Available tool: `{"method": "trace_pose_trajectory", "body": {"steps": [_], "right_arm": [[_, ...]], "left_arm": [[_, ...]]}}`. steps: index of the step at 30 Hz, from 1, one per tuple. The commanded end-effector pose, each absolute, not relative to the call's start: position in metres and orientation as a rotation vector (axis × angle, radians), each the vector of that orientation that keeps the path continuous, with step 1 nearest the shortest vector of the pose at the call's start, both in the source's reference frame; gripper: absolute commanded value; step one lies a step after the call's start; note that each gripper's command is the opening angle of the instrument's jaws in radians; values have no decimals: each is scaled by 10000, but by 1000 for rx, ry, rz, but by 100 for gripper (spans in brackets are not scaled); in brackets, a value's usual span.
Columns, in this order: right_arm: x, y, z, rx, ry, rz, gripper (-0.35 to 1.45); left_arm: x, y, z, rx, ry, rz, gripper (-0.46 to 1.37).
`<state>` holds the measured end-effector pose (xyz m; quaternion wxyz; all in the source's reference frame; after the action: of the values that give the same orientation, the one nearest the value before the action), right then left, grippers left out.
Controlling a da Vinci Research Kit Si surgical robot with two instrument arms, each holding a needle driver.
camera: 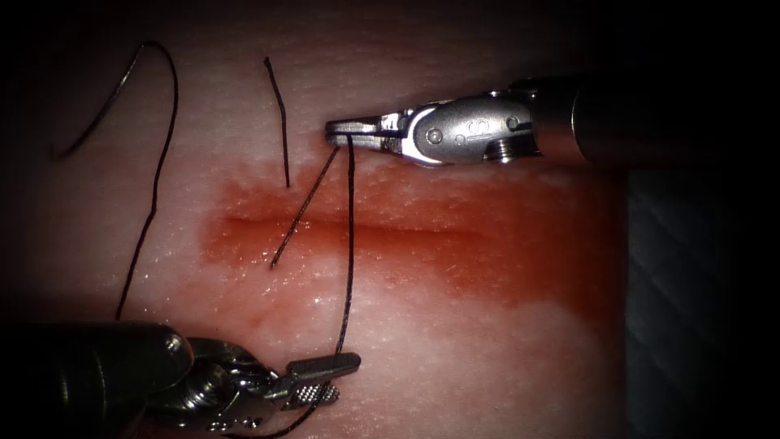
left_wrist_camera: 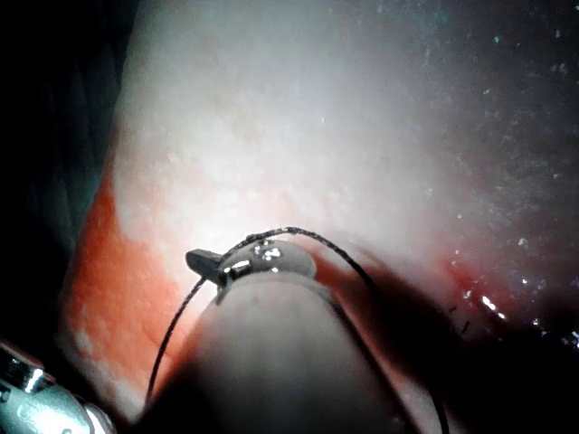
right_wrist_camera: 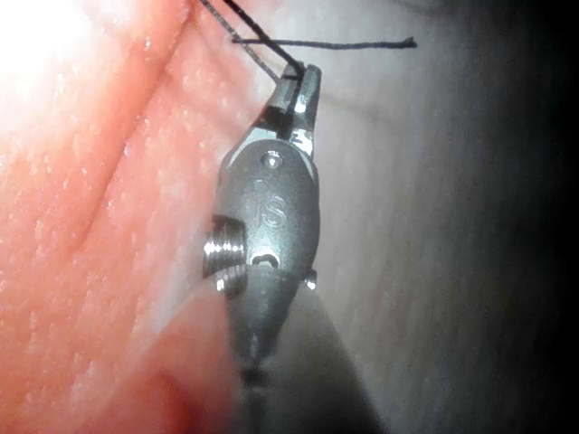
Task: Wound Closure
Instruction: Handover more suture to the left grasper with the right grasper
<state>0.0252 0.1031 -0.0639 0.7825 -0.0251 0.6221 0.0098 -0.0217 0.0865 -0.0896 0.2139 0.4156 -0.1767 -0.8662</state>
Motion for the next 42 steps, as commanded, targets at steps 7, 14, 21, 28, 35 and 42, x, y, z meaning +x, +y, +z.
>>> {"method": "trace_pose_trajectory", "body": {"steps": [7, 14, 21, 28, 35, 42], "right_arm": [[252, 1032, -635, -57, 1340, 28, -35], [253, 1030, -635, -54, 1340, 33, -35], [253, 1028, -636, -54, 1340, 33, -35], [253, 1022, -639, -46, 1337, 34, -35], [251, 1001, -651, -6, 1344, 40, -35], [251, 971, -675, 35, 1360, 42, -35]], "left_arm": [[-220, 863, -897, 1154, -483, -2401, 31], [-221, 862, -896, 1153, -484, -2401, 21], [-219, 862, -896, 1078, -423, -2373, -35], [-203, 872, -900, 1051, -409, -2340, -35], [-172, 884, -916, 1032, -470, -2389, -35], [-132, 895, -931, 1018, -512, -2476, -35]]}}
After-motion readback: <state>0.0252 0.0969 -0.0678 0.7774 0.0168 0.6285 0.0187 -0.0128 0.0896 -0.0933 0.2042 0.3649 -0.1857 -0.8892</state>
